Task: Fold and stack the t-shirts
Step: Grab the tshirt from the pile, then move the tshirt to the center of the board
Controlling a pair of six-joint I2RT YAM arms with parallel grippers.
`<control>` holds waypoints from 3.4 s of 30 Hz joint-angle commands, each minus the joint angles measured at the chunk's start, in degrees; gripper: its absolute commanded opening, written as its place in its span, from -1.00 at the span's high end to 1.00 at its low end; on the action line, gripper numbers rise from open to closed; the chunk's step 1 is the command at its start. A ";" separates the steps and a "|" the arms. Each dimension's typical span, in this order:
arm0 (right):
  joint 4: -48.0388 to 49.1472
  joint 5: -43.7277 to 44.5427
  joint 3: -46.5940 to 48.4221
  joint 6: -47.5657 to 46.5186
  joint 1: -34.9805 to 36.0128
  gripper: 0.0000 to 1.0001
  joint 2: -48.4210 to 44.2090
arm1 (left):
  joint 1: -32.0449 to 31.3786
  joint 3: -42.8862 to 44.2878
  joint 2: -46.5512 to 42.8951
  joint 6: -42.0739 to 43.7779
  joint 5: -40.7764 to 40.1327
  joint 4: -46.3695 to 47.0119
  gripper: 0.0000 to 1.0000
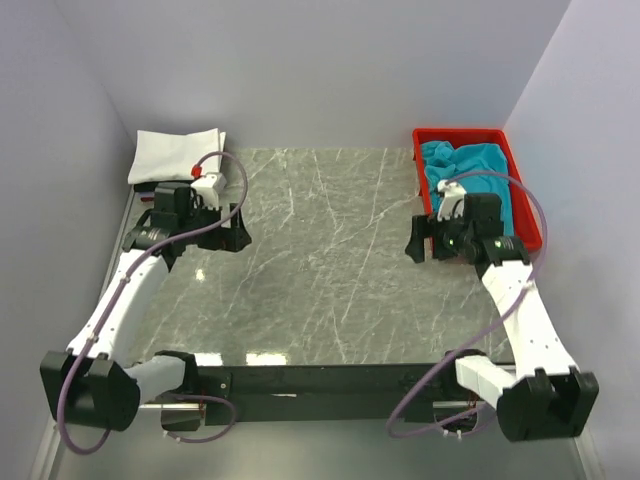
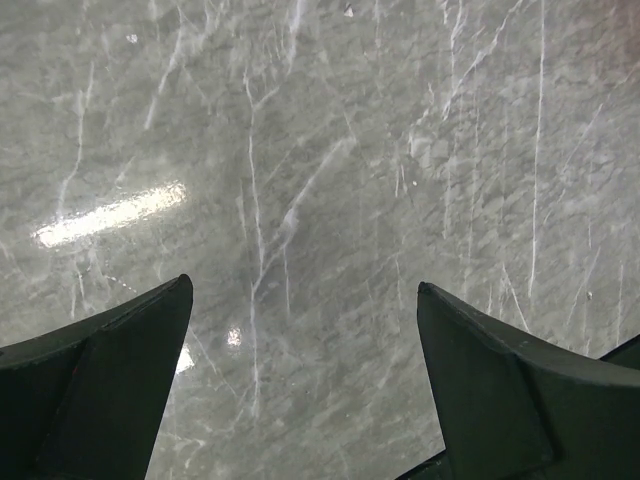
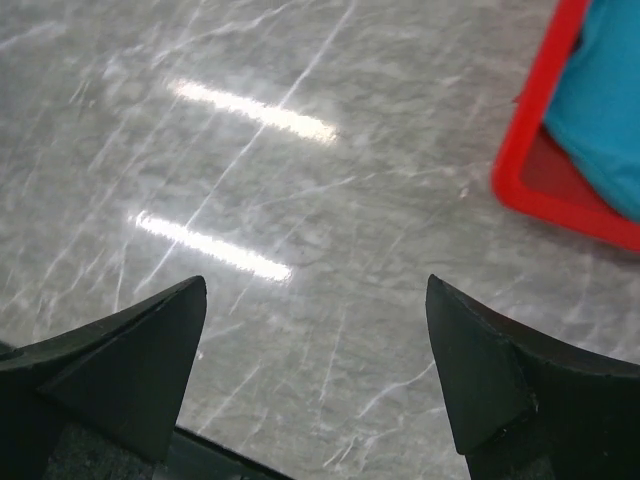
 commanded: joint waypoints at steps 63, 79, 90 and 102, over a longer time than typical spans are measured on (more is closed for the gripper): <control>3.73 -13.62 67.21 15.66 -9.91 1.00 36.41 | 18.88 22.24 23.42 1.36 16.37 -1.73 -0.99; 7.09 -20.73 59.90 16.83 15.21 0.40 29.45 | 23.46 24.09 18.24 5.14 23.84 -3.57 -0.99; -10.25 -7.78 32.18 -11.58 16.29 -0.74 29.27 | 23.91 15.13 18.05 17.00 31.93 -5.69 -0.99; -0.93 8.16 26.88 -10.44 16.28 -0.52 47.81 | 13.44 19.59 30.18 10.68 28.15 -1.90 -0.89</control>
